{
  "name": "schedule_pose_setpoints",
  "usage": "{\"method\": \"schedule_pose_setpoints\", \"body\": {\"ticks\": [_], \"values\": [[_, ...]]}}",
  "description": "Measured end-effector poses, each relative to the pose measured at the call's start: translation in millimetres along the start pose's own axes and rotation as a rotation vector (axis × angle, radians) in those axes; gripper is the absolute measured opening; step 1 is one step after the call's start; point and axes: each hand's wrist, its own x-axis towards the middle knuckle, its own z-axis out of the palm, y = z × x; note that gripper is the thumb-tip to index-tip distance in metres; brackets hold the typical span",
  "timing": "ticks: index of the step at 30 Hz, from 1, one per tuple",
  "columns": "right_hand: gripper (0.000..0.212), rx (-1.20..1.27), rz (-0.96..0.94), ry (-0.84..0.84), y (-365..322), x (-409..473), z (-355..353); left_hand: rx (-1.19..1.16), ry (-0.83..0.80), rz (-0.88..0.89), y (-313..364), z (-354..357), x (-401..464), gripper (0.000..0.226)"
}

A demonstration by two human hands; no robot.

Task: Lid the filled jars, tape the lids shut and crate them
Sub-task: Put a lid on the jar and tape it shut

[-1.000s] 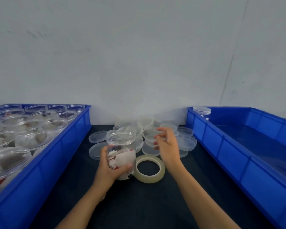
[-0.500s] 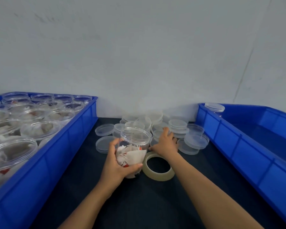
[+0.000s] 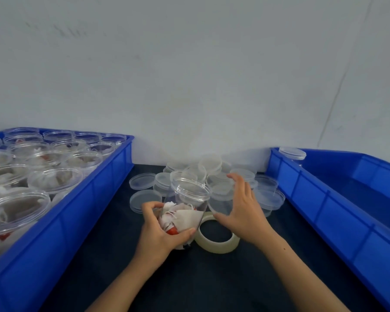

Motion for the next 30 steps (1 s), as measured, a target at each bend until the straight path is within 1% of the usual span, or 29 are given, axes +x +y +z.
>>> {"method": "schedule_pose_setpoints", "body": {"ticks": [4,7,10,12,14,15,17,19,20,22,24,28,29,30], "values": [[0.100,0.125,0.004,-0.018,2.7,-23.2,-3.3,-0.004,-0.053,0.052,8.7,-3.2,-5.6,0.078],[0.105,0.332,0.042,-0.006,7.3,-32.2,-7.0,-0.044,-0.082,0.082,16.0,-5.6,-8.4,0.078],[0.109,0.515,0.064,-0.033,10.6,-34.8,-14.3,-0.077,-0.093,0.099,18.1,-8.3,-7.6,0.078],[0.106,0.692,0.079,-0.021,13.2,-35.2,-17.7,-0.082,-0.127,0.090,16.3,-10.4,-6.1,0.081],[0.095,0.929,0.137,-0.006,11.1,-36.9,-16.9,-0.079,-0.178,0.057,16.2,-10.3,-6.4,0.085],[0.090,1.007,0.169,-0.015,8.7,-37.8,-14.3,-0.063,-0.201,0.034,16.9,-9.2,-7.0,0.086],[0.073,1.029,0.193,-0.043,2.4,-40.9,-5.8,-0.028,-0.242,-0.003,18.4,-7.0,-7.6,0.084],[0.053,0.974,0.172,-0.039,-4.2,-43.8,2.5,-0.021,-0.284,-0.024,19.2,-7.3,-6.9,0.082],[0.049,0.952,0.158,-0.028,-7.4,-44.5,5.0,-0.028,-0.297,-0.032,19.7,-8.3,-7.1,0.083],[0.050,0.916,0.129,0.007,-12.4,-44.6,6.4,-0.073,-0.291,-0.060,20.6,-9.5,-9.5,0.088],[0.048,0.898,0.111,0.058,-15.8,-44.0,6.4,-0.175,-0.239,-0.098,20.7,-7.3,-12.1,0.091],[0.048,0.979,0.109,0.101,-21.7,-47.5,12.3,-0.542,-0.071,-0.225,21.6,0.0,-7.7,0.097],[0.052,0.975,0.105,0.112,-23.9,-49.4,15.9,-0.600,-0.054,-0.248,22.4,0.7,-6.9,0.097],[0.056,0.948,0.097,0.128,-25.4,-51.2,19.5,-0.637,-0.064,-0.258,23.5,2.0,-6.8,0.090]]}}
